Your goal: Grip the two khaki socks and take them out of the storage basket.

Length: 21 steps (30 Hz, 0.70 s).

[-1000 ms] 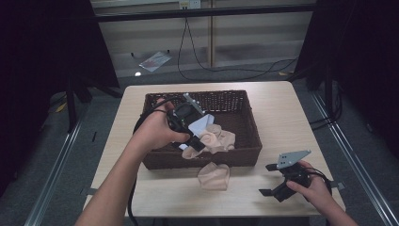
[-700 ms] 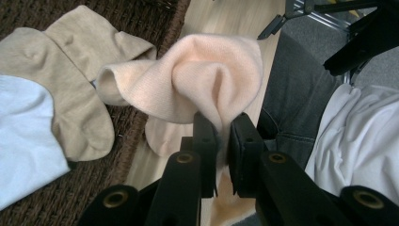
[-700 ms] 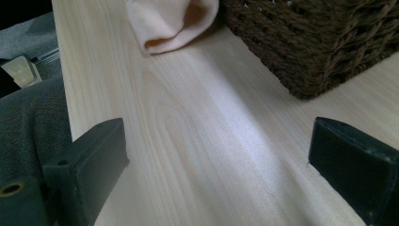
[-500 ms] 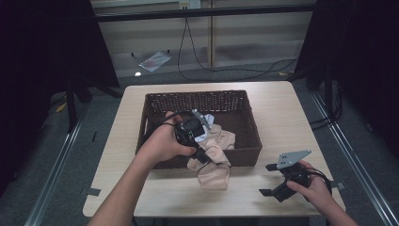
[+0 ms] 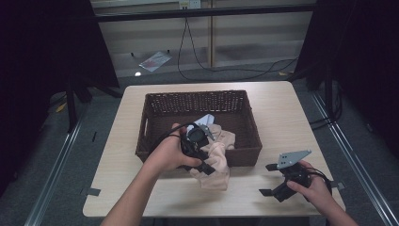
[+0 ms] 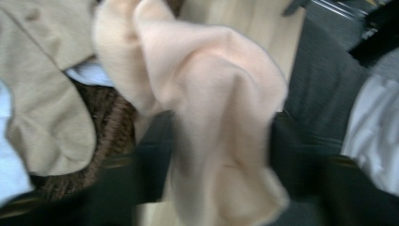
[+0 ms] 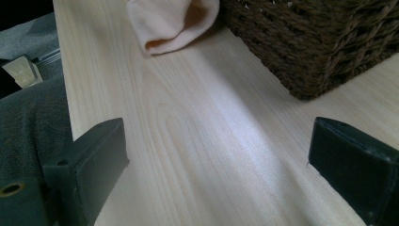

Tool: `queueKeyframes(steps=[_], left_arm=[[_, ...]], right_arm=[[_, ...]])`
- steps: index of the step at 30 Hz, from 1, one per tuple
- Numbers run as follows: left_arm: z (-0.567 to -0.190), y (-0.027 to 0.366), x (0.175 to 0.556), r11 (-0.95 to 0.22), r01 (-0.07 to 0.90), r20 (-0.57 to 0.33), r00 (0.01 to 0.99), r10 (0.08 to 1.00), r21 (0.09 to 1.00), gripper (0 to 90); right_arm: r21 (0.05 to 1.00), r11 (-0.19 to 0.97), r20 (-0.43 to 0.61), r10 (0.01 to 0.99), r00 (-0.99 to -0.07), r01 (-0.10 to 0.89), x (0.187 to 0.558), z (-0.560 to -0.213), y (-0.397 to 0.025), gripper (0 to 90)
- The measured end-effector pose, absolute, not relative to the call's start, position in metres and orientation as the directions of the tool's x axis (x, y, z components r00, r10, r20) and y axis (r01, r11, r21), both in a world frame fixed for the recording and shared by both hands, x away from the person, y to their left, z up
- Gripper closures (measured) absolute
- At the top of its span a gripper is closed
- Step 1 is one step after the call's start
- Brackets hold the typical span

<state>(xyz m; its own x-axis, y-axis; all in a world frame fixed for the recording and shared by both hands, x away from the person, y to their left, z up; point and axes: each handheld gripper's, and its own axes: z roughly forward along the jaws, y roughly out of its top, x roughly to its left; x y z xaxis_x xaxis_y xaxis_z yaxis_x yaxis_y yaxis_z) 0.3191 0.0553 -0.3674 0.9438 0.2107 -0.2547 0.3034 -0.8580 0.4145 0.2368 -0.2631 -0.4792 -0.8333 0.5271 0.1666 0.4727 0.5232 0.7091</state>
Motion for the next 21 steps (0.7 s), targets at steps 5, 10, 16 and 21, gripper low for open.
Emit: queueKeyframes(steps=[5, 10, 16, 21], left_arm=[[-0.369, 0.058, 0.312, -0.848, 0.298, -0.238, 0.948, 0.21, 0.439, 21.2], [-0.375, 0.062, 0.306, -0.845, 0.293, -0.226, 0.951, 0.21, 0.447, 17.5], [-0.387, 0.072, 0.304, -0.84, 0.289, -0.195, 0.955, 0.222, 0.46, 13.8], [-0.395, 0.081, 0.298, -0.835, 0.288, -0.19, 0.956, 0.223, 0.469, 12.6]], right_arm=[[0.709, 0.526, 0.163, 0.527, -0.834, 0.47, 0.237, -0.479, -0.263, 4.7], [0.708, 0.527, 0.166, 0.524, -0.835, 0.471, 0.237, -0.48, -0.262, 4.7], [0.707, 0.528, 0.164, 0.526, -0.834, 0.471, 0.237, -0.479, -0.262, 4.7], [0.705, 0.529, 0.165, 0.525, -0.835, 0.473, 0.237, -0.48, -0.261, 4.7]])
